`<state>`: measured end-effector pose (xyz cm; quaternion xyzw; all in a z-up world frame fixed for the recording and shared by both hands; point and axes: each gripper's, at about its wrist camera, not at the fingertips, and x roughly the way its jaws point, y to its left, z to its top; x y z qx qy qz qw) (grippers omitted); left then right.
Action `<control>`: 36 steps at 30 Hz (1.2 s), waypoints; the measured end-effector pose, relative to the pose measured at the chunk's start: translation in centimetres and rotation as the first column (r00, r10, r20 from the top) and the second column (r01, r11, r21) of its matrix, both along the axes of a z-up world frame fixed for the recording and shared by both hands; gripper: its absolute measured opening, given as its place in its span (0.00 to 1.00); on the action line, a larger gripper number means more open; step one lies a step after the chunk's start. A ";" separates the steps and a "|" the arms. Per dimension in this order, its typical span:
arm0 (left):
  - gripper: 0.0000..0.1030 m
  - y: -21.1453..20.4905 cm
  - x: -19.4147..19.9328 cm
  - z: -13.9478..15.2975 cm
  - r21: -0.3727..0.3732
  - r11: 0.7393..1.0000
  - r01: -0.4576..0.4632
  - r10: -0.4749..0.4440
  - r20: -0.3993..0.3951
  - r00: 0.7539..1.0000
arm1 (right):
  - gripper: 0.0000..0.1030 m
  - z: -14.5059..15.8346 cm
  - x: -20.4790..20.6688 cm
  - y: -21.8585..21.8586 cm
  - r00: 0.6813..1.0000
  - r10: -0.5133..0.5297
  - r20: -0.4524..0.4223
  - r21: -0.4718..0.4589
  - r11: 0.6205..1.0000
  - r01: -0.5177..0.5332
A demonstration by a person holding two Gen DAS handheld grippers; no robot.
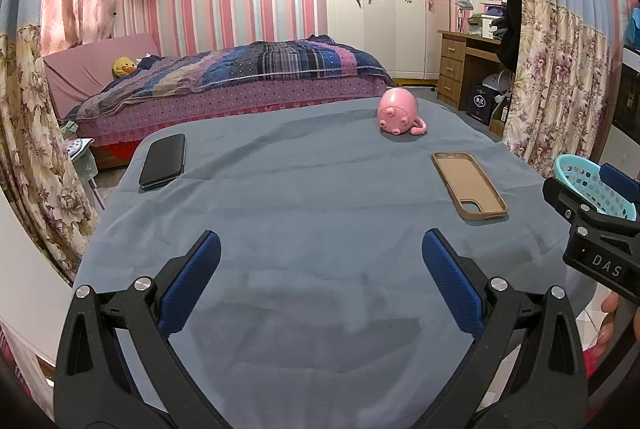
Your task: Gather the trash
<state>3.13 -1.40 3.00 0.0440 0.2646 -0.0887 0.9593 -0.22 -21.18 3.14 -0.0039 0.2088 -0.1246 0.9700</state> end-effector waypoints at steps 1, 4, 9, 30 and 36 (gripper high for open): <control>0.95 0.1 0.1 0.0 0.000 1.000 0.000 0.000 -0.001 1.000 | 0.96 0.0 0.0 0.0 1.000 0.000 0.000 0.000 1.000 0.000; 0.95 0.0 0.0 0.0 -0.001 1.000 0.000 0.000 0.000 1.000 | 0.96 0.0 0.0 0.0 1.000 0.000 -0.001 0.002 1.000 0.000; 0.95 0.0 0.0 0.0 0.000 1.000 -0.001 0.001 0.002 1.000 | 0.96 0.0 0.0 0.0 1.000 -0.002 -0.002 0.001 1.000 0.002; 0.95 0.0 0.0 0.0 -0.003 1.000 0.000 0.000 0.000 1.000 | 0.96 0.1 -0.1 -0.1 1.000 -0.004 0.000 0.000 1.000 0.004; 0.95 -0.2 -0.1 -0.1 0.001 1.000 0.004 -0.004 0.001 1.000 | 0.96 0.1 -0.1 0.0 1.000 -0.004 0.000 -0.001 1.000 0.004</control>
